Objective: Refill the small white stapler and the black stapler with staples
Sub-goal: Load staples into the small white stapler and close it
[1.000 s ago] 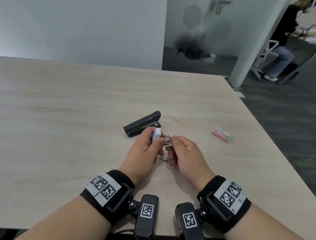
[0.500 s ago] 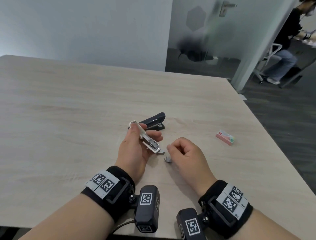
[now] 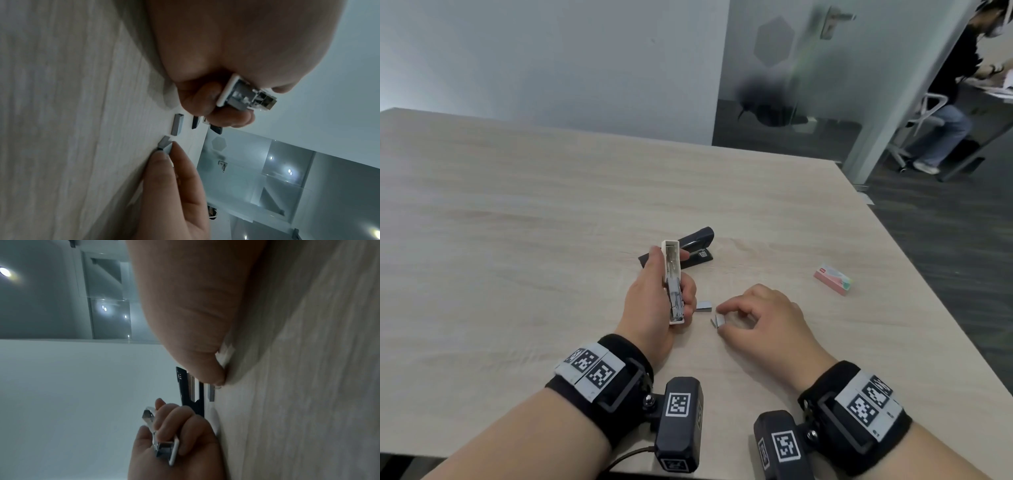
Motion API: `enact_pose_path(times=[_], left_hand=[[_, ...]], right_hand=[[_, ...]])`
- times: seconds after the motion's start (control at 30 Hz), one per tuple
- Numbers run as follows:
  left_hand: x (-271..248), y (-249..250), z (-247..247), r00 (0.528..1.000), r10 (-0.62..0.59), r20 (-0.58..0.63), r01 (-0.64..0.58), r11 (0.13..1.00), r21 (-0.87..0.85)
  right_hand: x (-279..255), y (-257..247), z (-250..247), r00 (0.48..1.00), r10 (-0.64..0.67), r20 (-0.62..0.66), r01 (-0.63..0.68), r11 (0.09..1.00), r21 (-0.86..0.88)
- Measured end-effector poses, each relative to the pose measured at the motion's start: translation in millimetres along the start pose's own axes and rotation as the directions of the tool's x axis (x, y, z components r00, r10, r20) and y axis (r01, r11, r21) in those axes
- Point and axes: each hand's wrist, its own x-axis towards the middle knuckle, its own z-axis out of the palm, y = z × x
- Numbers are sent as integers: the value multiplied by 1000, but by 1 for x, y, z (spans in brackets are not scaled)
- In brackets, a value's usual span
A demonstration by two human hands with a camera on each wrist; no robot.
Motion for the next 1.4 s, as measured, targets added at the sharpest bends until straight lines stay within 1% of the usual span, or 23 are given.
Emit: enact_pose_path(times=[0.1, 0.2, 0.33, 0.43, 0.47, 0.5, 0.63, 0.73, 0.8, 0.83, 0.9, 0.93, 0.97, 1.03, 1.07, 1.13, 1.2, 1.27, 1.33, 1.4], left_hand=[[-1, 0, -1, 999, -8, 46, 8, 1000, 6], [-2, -1, -2, 995, 2, 100, -1, 1000, -4], [-4, -3, -3, 983, 13, 183, -19, 999, 32], [-4, -2, -2, 977, 8, 214, -26, 996, 82], [-4, -1, -1, 976, 8, 218, -30, 995, 99], [-4, -1, -1, 975, 10, 221, -38, 992, 121], [-2, -6, 0, 974, 25, 224, -70, 978, 198], [-2, -7, 1, 972, 37, 232, -92, 968, 233], [-3, -7, 1, 965, 60, 256, -120, 967, 225], [-3, -7, 1, 963, 69, 259, -127, 969, 214], [-2, -6, 0, 970, 76, 233, -120, 976, 181], [-1, -6, -1, 976, 75, 204, -109, 981, 160], [0, -5, -1, 982, 74, 174, -99, 986, 136], [2, -4, -2, 987, 75, 139, -88, 992, 89], [3, -4, -2, 988, 76, 134, -87, 993, 76], [4, -5, -3, 988, 74, 138, -84, 994, 71], [5, -6, -3, 988, 68, 142, -77, 995, 63], [5, -5, -3, 988, 63, 139, -71, 996, 48], [5, -5, -3, 989, 59, 135, -64, 997, 37], [6, -5, -3, 990, 56, 131, -61, 998, 28]], right_hand=[[0, 0, 2, 999, -6, -37, 7, 999, 35], [-1, 2, 2, 993, 61, -102, -37, 974, 223], [-3, 1, -5, 988, 111, -105, -55, 902, 429], [-6, -3, -16, 987, 95, -128, 5, 786, 619], [-7, -6, -18, 988, 71, -139, 37, 759, 650], [-9, -9, -20, 988, 36, -152, 74, 751, 656], [-10, -26, -22, 981, -122, -148, 185, 811, 555], [-5, -35, -22, 976, -170, -138, 216, 846, 487], [-4, -39, -21, 974, -185, -134, 227, 847, 481], [-3, -39, -21, 975, -175, -139, 222, 840, 495], [0, -36, -22, 978, -111, -178, 188, 842, 505], [4, -31, -22, 980, -65, -186, 148, 866, 478], [9, -26, -22, 986, -22, -166, 90, 905, 415], [19, -14, -21, 997, 43, -57, -29, 976, 218], [23, -8, -20, 997, 72, 3, -72, 989, 131], [28, -3, -20, 990, 119, 75, -123, 992, 41], [32, 0, -20, 987, 140, 83, -142, 990, 8], [34, -1, -21, 989, 137, 48, -136, 990, -23], [36, -5, -21, 996, 91, 4, -91, 995, -34], [38, -11, -19, 1000, -1, -11, 1, 1000, -23]])
